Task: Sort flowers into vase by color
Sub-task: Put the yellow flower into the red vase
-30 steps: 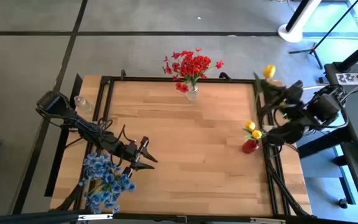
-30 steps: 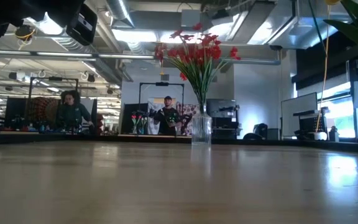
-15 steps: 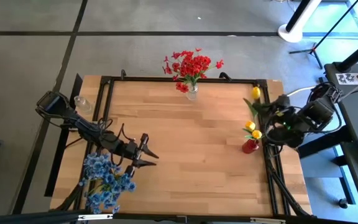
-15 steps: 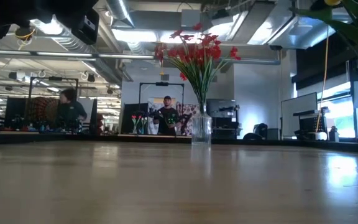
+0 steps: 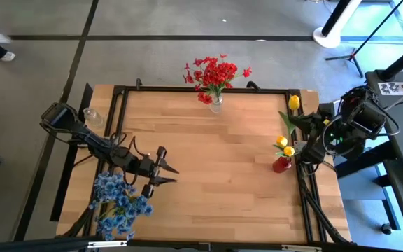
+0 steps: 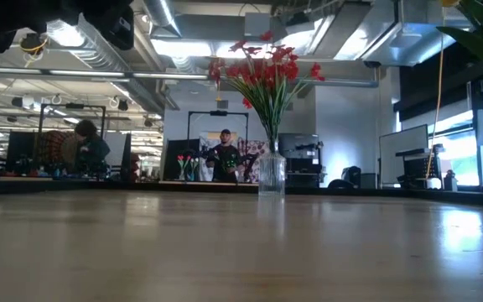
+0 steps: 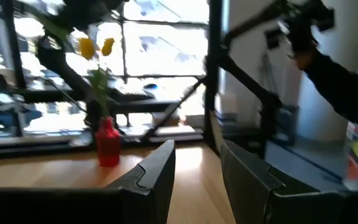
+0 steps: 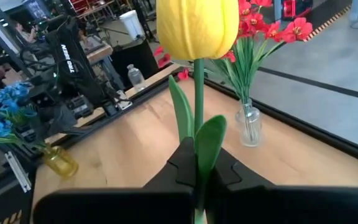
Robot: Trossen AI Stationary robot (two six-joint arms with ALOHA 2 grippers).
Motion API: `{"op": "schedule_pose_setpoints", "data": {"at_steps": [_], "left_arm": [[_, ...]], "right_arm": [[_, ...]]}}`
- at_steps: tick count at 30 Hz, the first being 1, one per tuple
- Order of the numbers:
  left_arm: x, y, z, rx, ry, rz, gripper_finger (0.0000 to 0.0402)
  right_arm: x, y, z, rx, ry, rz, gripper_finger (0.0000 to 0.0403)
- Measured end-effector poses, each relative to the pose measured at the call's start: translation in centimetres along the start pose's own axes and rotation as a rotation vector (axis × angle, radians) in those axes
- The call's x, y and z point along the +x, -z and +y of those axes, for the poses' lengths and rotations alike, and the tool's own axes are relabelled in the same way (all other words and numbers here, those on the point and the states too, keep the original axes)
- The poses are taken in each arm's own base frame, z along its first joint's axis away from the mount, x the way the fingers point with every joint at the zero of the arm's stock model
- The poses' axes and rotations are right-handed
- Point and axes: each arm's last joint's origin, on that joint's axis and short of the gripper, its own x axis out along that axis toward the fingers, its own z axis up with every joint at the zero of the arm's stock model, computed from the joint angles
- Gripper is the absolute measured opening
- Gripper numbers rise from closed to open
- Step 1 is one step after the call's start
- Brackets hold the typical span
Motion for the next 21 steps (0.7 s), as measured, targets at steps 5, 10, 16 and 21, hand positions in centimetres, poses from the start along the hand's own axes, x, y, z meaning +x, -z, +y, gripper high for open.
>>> {"op": "schedule_pose_setpoints", "data": {"at_steps": [5,10,16,21], "left_arm": [[0.1,-0.4,0.7,-0.050,-0.110,-0.047,0.0125],[0.3,-0.3,1.6,-0.059,-0.146,-0.039,0.0125],[0.6,-1.1,4.5,-0.154,-0.071,-0.110,0.0125],[0.0,-1.9,8.6,-0.192,0.099,-0.115,0.0125]], "right_arm": [[0.1,0.3,0.0,-0.043,0.004,-0.024,0.0003],[0.7,1.9,0.1,-0.107,0.026,-0.016,0.0003],[1.5,4.3,0.1,-0.172,0.034,0.046,0.0007],[2.3,6.7,-0.3,-0.248,0.066,0.058,0.0049]]}}
